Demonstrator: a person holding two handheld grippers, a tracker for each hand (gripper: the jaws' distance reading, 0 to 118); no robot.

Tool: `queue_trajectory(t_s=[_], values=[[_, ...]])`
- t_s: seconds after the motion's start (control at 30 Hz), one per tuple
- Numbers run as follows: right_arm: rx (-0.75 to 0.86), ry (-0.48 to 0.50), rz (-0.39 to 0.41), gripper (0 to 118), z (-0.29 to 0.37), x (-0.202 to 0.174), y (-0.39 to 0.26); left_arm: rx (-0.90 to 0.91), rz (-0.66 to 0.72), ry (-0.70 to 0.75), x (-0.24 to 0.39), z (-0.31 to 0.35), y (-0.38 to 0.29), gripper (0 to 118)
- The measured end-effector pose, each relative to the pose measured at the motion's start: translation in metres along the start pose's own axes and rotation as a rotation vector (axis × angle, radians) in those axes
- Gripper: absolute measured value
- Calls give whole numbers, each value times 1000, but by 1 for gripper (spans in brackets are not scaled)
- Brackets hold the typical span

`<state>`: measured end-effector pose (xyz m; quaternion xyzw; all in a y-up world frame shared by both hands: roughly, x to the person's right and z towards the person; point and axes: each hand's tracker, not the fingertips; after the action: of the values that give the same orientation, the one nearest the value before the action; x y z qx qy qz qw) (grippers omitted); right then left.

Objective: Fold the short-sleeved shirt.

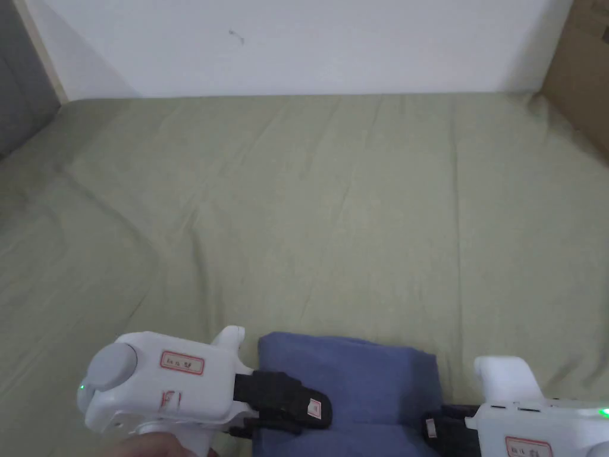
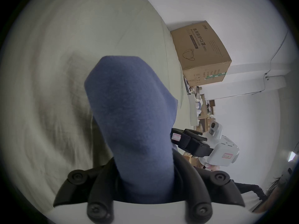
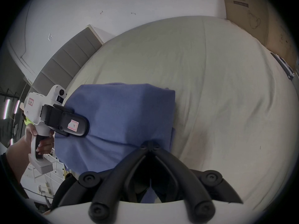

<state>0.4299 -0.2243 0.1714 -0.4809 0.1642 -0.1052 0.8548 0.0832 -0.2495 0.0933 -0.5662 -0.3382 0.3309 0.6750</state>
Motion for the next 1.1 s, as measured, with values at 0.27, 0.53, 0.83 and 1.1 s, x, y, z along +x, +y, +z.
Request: queue_trajectory(t_s=[0.27, 0.53, 0.83, 1.1], values=[[137, -53, 165, 0, 56, -42, 2, 31, -206, 237, 55, 103, 8, 19], [114, 62, 138, 0, 58, -84, -7, 69, -151, 802, 3, 246, 31, 19], [45, 53, 180, 0, 39, -111, -8, -34, -191, 1190, -79, 256, 40, 50], [54, 9, 185, 0, 49, -106, -6, -4, -331, 1575, -77, 260, 31, 112]])
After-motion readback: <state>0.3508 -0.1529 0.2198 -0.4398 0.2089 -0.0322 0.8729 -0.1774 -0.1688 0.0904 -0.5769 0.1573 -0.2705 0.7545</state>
